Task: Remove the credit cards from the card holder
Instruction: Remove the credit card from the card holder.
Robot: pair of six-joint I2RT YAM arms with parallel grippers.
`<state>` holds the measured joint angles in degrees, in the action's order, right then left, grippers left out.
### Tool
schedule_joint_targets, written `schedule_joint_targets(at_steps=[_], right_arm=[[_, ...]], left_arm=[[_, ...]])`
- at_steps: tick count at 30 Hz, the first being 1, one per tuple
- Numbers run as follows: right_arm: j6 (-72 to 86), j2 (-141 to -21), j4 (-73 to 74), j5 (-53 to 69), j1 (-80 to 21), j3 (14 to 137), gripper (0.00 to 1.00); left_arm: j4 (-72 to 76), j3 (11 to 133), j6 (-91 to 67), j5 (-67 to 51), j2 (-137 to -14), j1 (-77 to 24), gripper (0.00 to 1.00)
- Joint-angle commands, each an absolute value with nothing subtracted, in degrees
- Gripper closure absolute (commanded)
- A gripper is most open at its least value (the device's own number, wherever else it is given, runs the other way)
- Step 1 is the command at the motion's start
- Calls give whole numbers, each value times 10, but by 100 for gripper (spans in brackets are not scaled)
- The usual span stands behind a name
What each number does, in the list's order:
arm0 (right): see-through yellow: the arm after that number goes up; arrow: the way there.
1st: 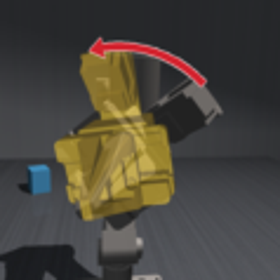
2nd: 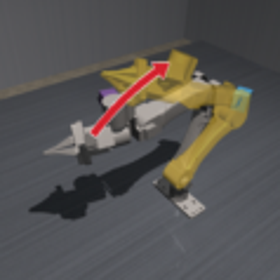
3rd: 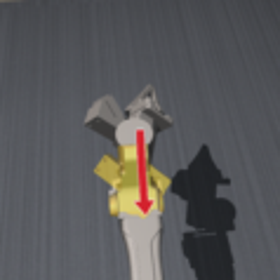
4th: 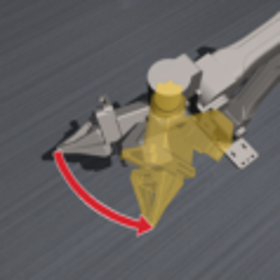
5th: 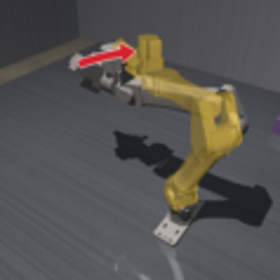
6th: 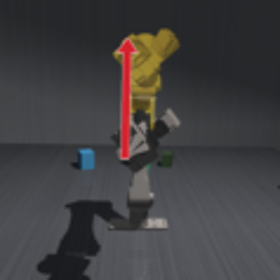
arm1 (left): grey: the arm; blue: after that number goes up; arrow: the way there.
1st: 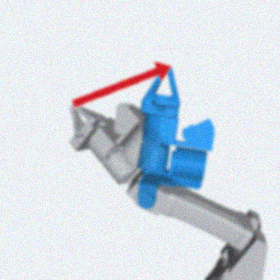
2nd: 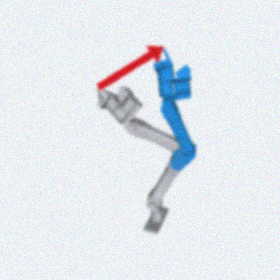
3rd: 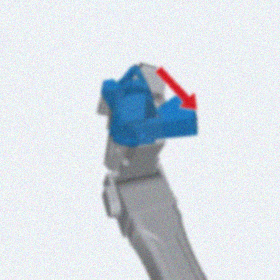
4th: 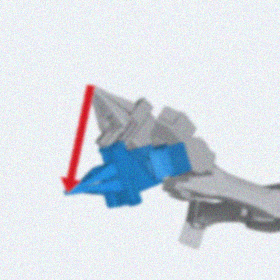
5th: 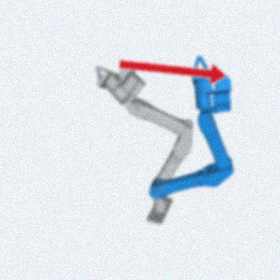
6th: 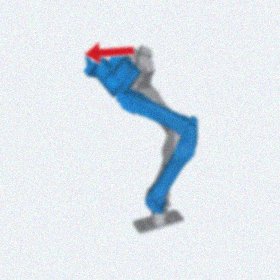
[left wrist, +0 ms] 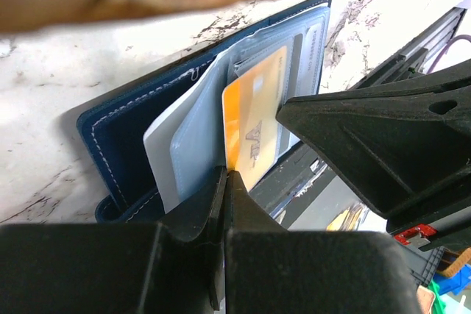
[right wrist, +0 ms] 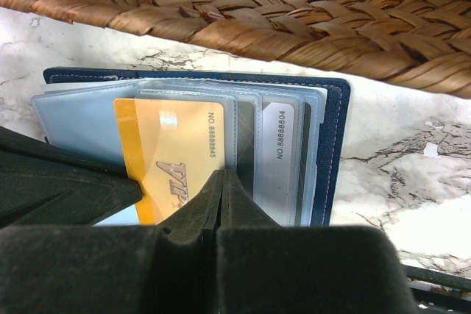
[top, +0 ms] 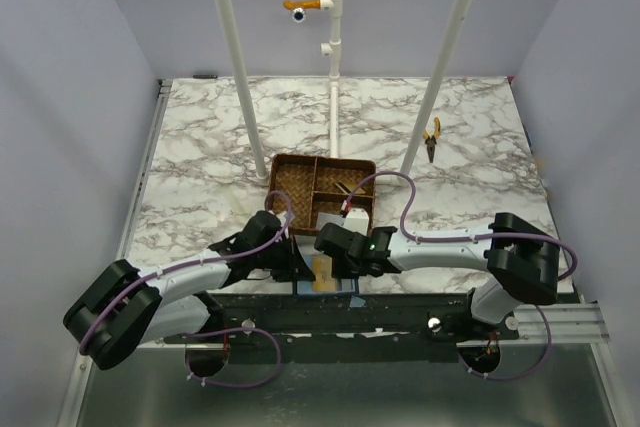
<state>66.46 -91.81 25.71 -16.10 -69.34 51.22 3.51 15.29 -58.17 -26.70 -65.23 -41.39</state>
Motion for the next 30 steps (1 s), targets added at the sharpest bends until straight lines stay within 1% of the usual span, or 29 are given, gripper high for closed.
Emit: schedule_joint_targets(at_steps=[1,9,19,30], right_arm=[[667,-933,331,-199,-694,492,99],[667,-929,335,-202,-693,489,99],[665,-930,336,-203,-692,491,99],[660,-937,335,-203,-692,500,99]], left_arm=[[1,151,-569,-241,-637,-412,100],[-58,155,-545,-223,-609,-398,100],[-129,162,-514,-212,-541,-374,100],[-212,197,-474,-194,-482,-368,100]])
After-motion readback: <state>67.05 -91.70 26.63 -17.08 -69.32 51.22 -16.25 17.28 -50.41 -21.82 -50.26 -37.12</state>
